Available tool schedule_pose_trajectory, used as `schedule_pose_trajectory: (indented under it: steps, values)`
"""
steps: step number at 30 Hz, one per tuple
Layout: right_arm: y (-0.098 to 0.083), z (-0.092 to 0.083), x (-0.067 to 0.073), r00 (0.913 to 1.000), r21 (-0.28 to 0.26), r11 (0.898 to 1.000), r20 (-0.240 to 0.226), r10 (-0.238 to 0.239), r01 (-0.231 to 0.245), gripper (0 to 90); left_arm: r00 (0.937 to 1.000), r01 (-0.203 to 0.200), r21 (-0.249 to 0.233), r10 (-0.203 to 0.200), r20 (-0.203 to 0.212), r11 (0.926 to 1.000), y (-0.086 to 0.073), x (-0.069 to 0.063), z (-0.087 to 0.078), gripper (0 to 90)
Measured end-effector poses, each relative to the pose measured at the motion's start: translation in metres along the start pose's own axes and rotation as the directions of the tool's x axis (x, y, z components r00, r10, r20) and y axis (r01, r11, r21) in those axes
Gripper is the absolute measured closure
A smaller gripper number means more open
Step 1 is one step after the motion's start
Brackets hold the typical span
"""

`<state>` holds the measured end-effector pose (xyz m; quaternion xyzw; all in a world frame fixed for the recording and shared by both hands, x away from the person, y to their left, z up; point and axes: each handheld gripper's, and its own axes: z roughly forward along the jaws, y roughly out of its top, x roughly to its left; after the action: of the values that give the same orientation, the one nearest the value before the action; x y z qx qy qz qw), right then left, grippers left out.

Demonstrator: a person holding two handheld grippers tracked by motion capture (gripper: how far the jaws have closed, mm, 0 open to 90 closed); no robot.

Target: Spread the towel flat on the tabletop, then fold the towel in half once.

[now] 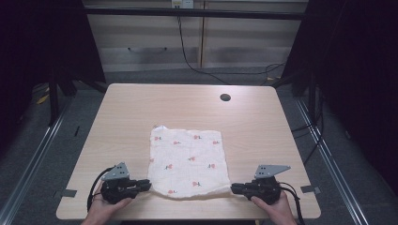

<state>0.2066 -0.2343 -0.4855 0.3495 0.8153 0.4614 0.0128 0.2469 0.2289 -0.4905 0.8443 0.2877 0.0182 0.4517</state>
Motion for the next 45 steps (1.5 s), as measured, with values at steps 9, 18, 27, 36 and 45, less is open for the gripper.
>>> schedule_pose_trajectory:
  steps: [9,18,27,36,45]
  values:
    - [0.006,-0.004,-0.009,0.9993,-0.054,0.998,0.018,0.033,-0.032,71.2,0.9976,0.069,-0.068,-0.069,0.004,0.9953,0.004,0.013,-0.008,62.6]
    - [0.016,0.002,-0.012,0.9983,-0.081,0.996,0.049,0.03,-0.026,68.0,0.9925,0.111,-0.08,-0.115,-0.043,0.9906,0.008,0.028,-0.009,56.8]
    - [0.018,-0.002,-0.014,0.9927,-0.084,0.996,0.116,0.03,-0.02,61.9,0.9813,0.161,-0.07,-0.167,-0.095,0.9845,0.014,0.037,-0.009,49.1]
    - [0.036,0.004,-0.023,0.9896,-0.079,0.997,0.142,0.02,-0.009,57.4,0.9729,0.183,-0.061,-0.19,-0.132,0.9811,0.03,0.053,-0.003,47.8]
    - [0.073,0.051,-0.053,0.9894,0.01,0.999,0.14,-0.038,0.037,64.6,0.9798,0.138,-0.025,-0.14,-0.142,0.9901,0.05,0.073,0.022,58.3]
